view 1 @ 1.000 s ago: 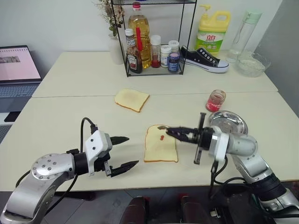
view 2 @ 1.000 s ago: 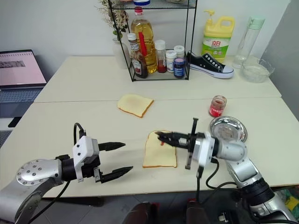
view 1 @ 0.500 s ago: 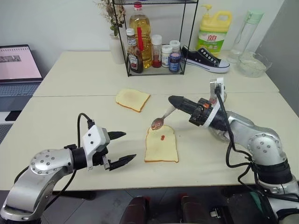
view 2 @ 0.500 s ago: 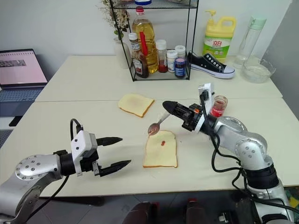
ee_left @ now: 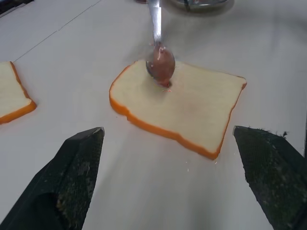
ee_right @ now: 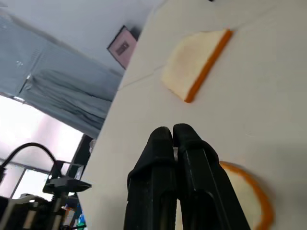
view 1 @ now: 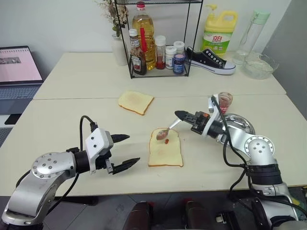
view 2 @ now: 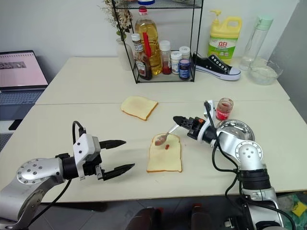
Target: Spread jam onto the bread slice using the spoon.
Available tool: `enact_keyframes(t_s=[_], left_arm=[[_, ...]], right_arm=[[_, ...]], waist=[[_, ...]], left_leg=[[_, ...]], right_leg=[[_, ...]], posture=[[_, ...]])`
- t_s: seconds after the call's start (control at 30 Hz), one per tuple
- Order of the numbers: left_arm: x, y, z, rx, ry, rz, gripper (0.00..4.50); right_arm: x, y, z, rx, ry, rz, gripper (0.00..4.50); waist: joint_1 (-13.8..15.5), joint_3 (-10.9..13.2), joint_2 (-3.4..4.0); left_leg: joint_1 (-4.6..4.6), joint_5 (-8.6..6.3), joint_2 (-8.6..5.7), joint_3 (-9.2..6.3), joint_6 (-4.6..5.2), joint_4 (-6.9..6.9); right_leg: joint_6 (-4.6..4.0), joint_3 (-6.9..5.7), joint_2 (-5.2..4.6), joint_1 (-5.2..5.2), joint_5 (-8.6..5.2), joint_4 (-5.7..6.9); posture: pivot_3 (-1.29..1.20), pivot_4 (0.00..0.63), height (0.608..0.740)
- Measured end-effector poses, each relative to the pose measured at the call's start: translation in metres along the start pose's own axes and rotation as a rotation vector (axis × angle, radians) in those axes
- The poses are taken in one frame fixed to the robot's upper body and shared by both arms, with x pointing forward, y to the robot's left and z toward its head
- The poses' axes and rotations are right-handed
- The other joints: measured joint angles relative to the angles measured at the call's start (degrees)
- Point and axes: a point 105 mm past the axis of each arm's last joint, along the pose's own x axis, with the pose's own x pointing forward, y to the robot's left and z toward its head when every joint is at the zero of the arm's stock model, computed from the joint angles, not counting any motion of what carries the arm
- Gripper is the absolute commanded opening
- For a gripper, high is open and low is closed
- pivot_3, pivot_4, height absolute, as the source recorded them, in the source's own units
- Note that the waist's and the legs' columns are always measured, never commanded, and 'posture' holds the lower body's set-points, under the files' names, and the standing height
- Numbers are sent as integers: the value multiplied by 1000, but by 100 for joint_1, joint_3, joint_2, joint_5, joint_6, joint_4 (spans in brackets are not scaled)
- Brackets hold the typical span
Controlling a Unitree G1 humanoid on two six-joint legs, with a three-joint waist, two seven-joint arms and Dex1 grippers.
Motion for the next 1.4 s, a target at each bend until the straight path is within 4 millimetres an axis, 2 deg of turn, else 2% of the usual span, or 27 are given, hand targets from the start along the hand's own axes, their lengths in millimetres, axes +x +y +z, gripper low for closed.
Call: enact_keyframes(t_s=[0.2,0.43,0.67,1.4], left_arm=[[0,0,0,4,0,0,4500],[1,0,1,7,-2,-2,4500],[1,1,0,4,-1,-3,4500],[1,0,-2,-4,3,-13,4500]], right_arm=[[-2,-21,1,15,-26,-53,29],[-6,-25,-6,3,-23,-40,29],[-14,-17,-11,-56,27,-3,29],[-26,-12,-35,39,182,61,29]], waist=[[-5,0,0],[-2,0,0],[-5,0,0],[-6,0,0]], left_leg=[[0,0,1,1,0,-1],[1,0,1,1,0,-1],[1,0,2,0,0,-2],[1,0,3,0,0,-2]], right_leg=[[0,0,1,-1,0,0],[0,1,1,0,0,-1],[0,0,0,0,0,-1],[0,1,0,0,0,-2]], posture=[[0,150,740],[0,150,740],[0,150,740],[0,150,740]])
